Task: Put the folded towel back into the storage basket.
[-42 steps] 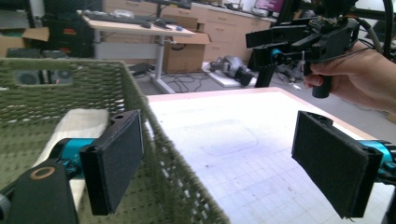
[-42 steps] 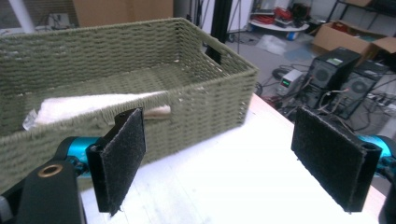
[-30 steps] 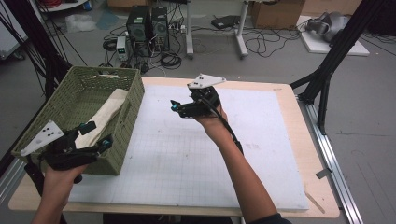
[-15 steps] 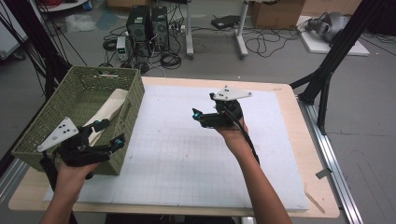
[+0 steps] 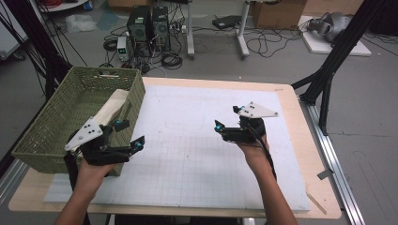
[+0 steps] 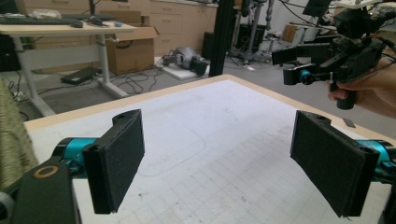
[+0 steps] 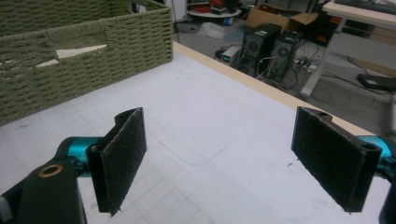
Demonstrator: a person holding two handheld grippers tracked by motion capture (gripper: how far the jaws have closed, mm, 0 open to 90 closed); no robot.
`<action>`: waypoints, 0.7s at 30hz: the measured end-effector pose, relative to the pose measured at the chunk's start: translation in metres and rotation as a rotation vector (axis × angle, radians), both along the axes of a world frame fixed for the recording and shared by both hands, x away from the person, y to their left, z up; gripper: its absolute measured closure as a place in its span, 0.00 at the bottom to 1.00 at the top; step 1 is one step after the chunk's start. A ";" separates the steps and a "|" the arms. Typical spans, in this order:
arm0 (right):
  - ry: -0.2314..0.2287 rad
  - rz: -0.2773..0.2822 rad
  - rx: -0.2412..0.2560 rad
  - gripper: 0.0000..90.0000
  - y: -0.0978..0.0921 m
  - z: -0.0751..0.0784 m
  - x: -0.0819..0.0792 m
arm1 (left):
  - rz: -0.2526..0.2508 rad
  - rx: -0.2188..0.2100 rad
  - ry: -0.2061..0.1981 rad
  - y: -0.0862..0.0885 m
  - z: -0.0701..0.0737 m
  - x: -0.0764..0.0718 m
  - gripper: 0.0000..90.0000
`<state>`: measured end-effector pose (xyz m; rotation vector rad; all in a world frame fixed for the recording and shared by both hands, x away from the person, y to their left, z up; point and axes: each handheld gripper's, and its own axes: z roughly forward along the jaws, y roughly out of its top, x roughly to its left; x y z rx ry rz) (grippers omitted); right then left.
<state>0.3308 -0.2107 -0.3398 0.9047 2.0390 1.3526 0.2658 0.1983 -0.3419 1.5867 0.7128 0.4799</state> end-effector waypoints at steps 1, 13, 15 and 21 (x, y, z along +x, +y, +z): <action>-0.002 -0.006 0.000 0.19 -0.004 -0.002 -0.002 | -0.006 0.000 0.003 -0.002 -0.001 0.001 0.20; -0.013 -0.108 -0.031 0.19 -0.043 -0.025 -0.039 | -0.091 0.003 0.019 -0.029 -0.017 0.011 0.20; -0.013 -0.122 -0.029 0.19 -0.048 -0.028 -0.043 | -0.101 0.000 0.024 -0.033 -0.021 0.014 0.20; 0.000 -0.147 -0.028 0.19 -0.062 -0.036 -0.052 | -0.091 0.008 0.026 -0.043 -0.028 0.017 0.19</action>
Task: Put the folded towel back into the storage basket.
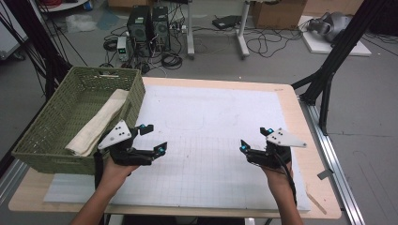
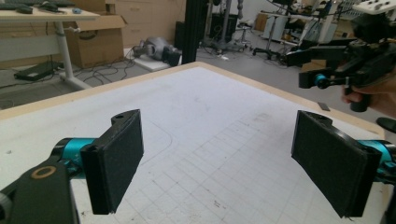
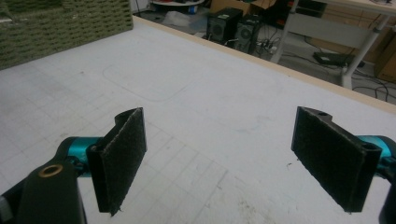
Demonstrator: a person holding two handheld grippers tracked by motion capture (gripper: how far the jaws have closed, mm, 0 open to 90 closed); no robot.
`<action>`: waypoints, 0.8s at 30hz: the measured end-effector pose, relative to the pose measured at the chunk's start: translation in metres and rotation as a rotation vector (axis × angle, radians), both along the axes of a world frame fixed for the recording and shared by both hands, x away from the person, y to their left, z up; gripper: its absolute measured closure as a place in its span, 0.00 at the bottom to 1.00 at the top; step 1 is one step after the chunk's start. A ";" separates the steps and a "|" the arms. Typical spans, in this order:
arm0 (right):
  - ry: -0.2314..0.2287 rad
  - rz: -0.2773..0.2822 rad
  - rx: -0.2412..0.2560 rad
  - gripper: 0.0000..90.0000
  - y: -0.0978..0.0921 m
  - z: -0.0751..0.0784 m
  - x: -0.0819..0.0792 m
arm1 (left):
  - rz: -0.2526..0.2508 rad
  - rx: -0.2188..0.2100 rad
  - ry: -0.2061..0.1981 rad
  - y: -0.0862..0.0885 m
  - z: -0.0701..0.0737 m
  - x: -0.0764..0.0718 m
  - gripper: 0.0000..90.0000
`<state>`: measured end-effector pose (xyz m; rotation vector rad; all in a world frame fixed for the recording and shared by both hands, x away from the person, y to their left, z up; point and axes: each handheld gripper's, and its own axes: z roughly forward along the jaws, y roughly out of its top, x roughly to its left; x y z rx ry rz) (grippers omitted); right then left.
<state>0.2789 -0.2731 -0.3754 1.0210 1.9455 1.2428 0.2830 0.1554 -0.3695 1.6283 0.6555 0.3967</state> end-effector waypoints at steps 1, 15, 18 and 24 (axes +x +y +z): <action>0.000 0.000 0.000 0.19 0.000 0.000 0.000 | 0.003 -0.001 0.001 -0.001 -0.001 0.001 0.19; 0.038 -0.046 -0.015 0.19 -0.014 -0.026 -0.012 | -0.014 0.007 0.018 -0.016 -0.026 0.004 0.19; 0.026 -0.059 -0.009 0.19 -0.016 -0.029 -0.013 | -0.019 0.003 0.024 -0.016 -0.030 0.004 0.19; 0.036 -0.074 -0.007 0.19 -0.020 -0.039 -0.015 | -0.023 0.041 0.021 -0.015 -0.039 0.000 0.19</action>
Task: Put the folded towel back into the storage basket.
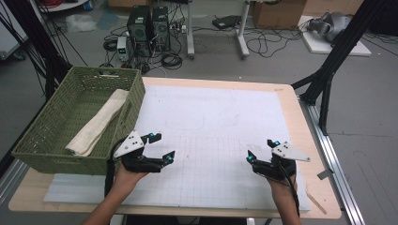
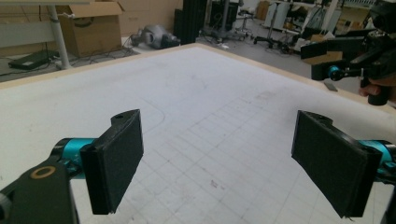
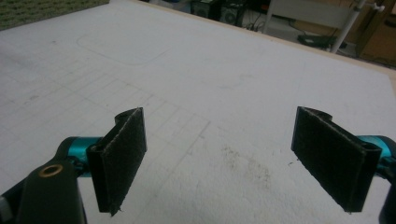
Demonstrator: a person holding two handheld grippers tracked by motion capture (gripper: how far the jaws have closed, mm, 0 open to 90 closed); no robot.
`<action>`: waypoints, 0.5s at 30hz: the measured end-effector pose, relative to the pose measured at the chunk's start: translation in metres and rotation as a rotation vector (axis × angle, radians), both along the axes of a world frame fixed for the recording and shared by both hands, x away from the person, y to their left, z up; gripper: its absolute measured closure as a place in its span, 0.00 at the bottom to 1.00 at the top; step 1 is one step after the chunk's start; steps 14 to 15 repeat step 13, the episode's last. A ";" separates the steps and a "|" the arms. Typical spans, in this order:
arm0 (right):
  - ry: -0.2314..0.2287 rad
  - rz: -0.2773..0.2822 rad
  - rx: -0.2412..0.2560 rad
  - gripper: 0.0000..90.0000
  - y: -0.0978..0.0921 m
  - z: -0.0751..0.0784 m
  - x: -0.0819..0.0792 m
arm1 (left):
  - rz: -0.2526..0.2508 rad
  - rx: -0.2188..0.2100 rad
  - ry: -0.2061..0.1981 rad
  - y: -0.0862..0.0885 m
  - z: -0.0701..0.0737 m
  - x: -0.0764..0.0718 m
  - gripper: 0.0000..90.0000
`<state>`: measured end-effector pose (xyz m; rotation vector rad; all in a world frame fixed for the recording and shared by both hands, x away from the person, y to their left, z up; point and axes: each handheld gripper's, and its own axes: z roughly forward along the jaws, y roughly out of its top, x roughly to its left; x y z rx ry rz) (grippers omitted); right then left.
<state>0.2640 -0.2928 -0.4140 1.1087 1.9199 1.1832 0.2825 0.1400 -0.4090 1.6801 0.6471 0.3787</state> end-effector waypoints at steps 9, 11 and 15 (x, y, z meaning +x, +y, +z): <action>0.014 0.007 -0.008 0.19 0.001 -0.003 0.001 | -0.008 0.018 0.019 -0.003 -0.009 0.000 0.19; 0.012 0.004 -0.007 0.19 0.000 -0.003 0.001 | -0.011 0.022 0.020 -0.004 -0.009 0.000 0.19; 0.007 0.002 -0.007 0.19 -0.002 -0.003 0.001 | -0.011 0.020 0.019 -0.005 -0.010 0.000 0.19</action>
